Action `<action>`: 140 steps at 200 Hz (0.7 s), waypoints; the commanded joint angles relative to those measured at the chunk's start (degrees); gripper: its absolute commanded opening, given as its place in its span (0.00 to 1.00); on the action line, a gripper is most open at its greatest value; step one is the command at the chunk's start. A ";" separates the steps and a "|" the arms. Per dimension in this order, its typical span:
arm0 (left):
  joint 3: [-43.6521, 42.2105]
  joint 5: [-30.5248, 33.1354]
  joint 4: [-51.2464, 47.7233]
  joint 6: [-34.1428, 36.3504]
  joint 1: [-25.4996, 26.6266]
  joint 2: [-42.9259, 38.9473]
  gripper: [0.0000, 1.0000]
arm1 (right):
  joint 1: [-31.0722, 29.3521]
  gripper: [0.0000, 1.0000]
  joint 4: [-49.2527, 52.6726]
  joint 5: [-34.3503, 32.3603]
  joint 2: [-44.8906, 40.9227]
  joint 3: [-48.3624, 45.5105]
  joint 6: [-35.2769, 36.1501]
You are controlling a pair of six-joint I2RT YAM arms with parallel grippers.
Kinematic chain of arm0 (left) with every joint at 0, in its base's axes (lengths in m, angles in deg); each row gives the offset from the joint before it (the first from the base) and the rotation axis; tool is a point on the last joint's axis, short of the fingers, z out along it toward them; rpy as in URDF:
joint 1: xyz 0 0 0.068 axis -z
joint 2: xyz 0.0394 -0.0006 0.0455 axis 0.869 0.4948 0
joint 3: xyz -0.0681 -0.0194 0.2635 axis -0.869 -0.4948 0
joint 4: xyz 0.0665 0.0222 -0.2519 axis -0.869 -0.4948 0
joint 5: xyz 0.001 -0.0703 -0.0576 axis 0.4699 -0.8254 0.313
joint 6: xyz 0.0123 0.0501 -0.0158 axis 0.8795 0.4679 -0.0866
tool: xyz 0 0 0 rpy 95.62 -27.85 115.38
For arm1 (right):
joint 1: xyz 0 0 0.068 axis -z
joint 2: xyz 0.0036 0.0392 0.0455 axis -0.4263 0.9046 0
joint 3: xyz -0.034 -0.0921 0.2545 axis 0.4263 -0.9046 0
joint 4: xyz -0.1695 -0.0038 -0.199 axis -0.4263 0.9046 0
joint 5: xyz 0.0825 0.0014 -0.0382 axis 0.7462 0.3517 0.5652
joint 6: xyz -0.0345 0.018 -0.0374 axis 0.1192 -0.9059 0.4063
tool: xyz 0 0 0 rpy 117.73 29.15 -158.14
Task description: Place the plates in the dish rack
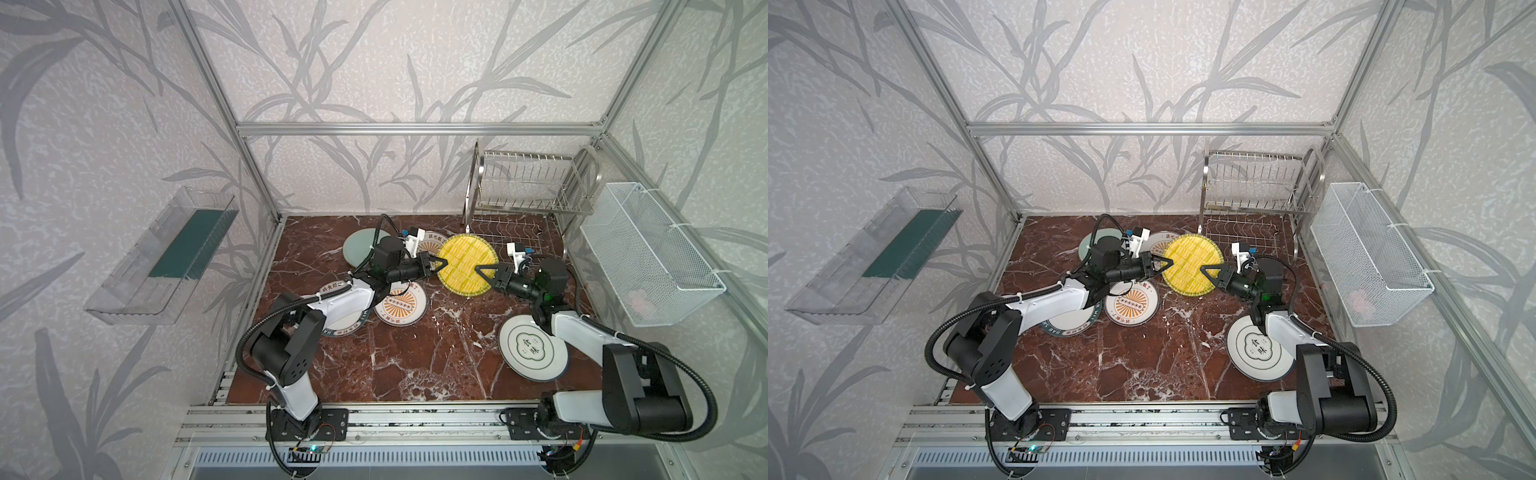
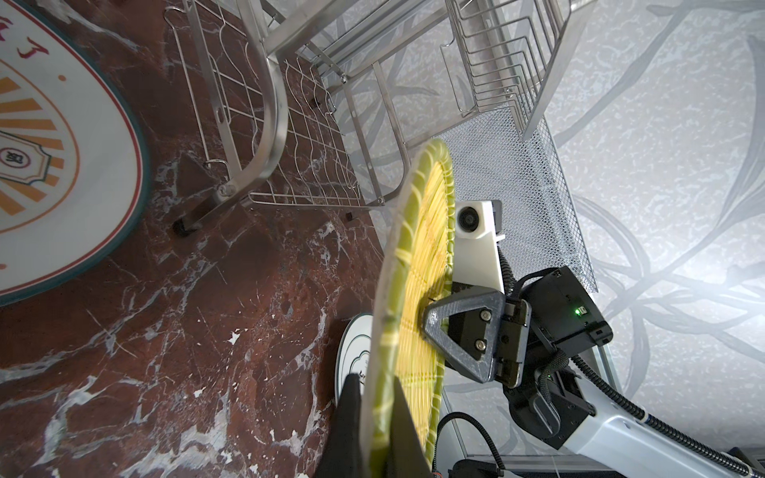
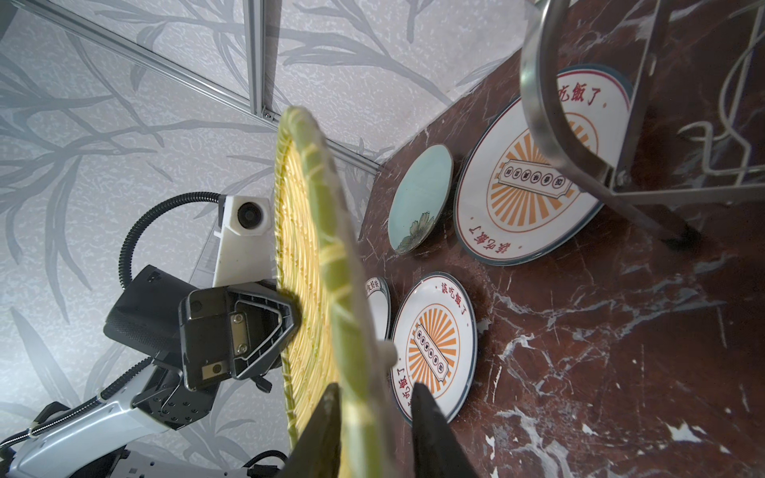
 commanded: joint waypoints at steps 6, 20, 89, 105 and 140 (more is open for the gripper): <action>-0.28 -1.72 4.62 -1.39 0.28 0.53 0.00 | -0.48 0.27 -3.40 1.21 0.73 0.03 -0.97; -0.28 -1.65 4.65 -1.30 0.29 0.53 0.00 | -0.55 0.24 -3.75 1.12 0.80 -0.02 -1.18; -0.56 -1.41 4.95 -1.24 0.26 0.71 0.00 | -0.73 0.00 -3.78 1.58 0.38 0.17 -1.26; -0.66 -1.34 4.95 -1.18 0.32 0.66 0.00 | -0.73 0.00 -3.72 1.74 0.25 0.12 -1.08; -0.90 -0.81 4.72 -0.87 0.26 0.36 0.11 | -0.73 0.00 -2.10 1.09 -0.61 -0.03 0.01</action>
